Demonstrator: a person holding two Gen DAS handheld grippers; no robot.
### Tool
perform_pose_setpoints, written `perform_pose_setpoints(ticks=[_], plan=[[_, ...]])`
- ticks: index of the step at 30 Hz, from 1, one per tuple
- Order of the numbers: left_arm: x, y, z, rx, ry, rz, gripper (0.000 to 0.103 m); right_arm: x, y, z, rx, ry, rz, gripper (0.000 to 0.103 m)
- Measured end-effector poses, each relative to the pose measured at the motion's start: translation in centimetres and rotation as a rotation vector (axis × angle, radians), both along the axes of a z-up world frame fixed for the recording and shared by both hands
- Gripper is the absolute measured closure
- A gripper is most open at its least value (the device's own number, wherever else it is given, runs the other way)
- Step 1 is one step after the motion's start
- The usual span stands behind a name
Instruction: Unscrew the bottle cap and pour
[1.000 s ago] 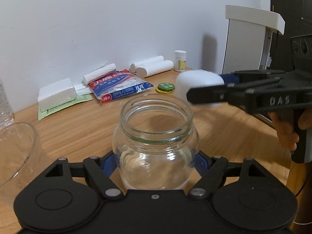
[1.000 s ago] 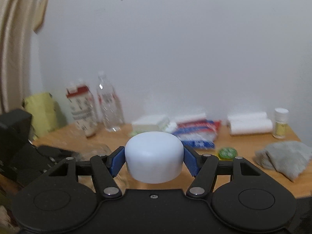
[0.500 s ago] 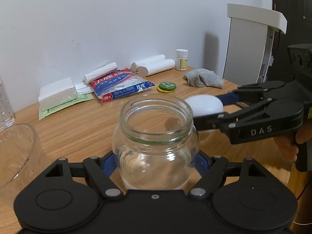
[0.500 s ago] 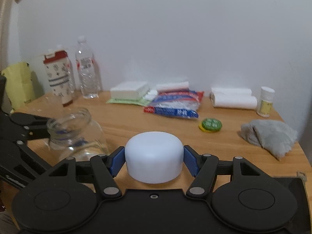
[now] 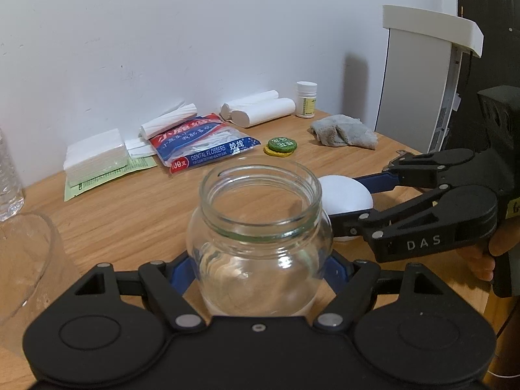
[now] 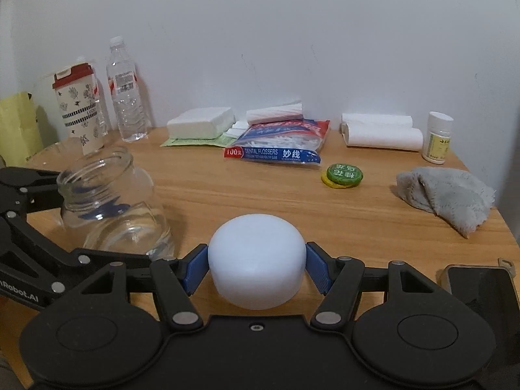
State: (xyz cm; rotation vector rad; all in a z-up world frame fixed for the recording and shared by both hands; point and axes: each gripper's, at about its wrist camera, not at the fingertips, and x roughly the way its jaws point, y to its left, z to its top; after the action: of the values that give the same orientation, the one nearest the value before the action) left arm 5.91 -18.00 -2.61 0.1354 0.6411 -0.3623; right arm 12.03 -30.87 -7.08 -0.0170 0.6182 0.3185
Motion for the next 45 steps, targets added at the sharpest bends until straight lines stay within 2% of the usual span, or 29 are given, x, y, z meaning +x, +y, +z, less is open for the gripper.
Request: perform_pose_setpoints(ticks=[13,15,17,21,22,24,29,33,45], plan=[[0.0,0.1,0.0,0.002,0.009,0.015,0.023,0.0,0.6,0.0,-0.036,-0.012,0.007,0.034],[0.1,0.1,0.0,0.006,0.012,0.020,0.019,0.0,0.7,-0.1,-0.047,-0.015,0.006,0.033],[0.1,0.2,-0.1,0.013,0.012,0.032,0.005,0.0,0.8,-0.2,-0.068,-0.018,0.007,0.033],[0.0,0.3,-0.1,0.025,0.014,0.045,0.005,-0.2,1.1,-0.3,-0.094,-0.025,0.001,0.031],[-0.1,0.3,-0.1,0.028,0.014,0.046,0.005,-0.3,1.1,-0.2,-0.092,-0.029,0.000,0.028],[-0.2,0.4,-0.1,0.031,0.016,0.046,0.005,-0.4,1.0,-0.1,-0.087,-0.039,-0.005,0.017],[-0.5,0.5,0.1,0.025,0.018,0.050,0.000,-0.5,1.0,0.0,-0.092,-0.056,-0.013,0.016],[-0.7,0.8,0.3,0.017,0.025,0.061,0.000,-1.0,1.1,0.1,-0.104,-0.084,-0.020,0.012],[-1.3,1.6,0.9,-0.005,0.043,0.098,0.000,-2.0,1.6,0.6,-0.096,-0.103,-0.013,0.012]])
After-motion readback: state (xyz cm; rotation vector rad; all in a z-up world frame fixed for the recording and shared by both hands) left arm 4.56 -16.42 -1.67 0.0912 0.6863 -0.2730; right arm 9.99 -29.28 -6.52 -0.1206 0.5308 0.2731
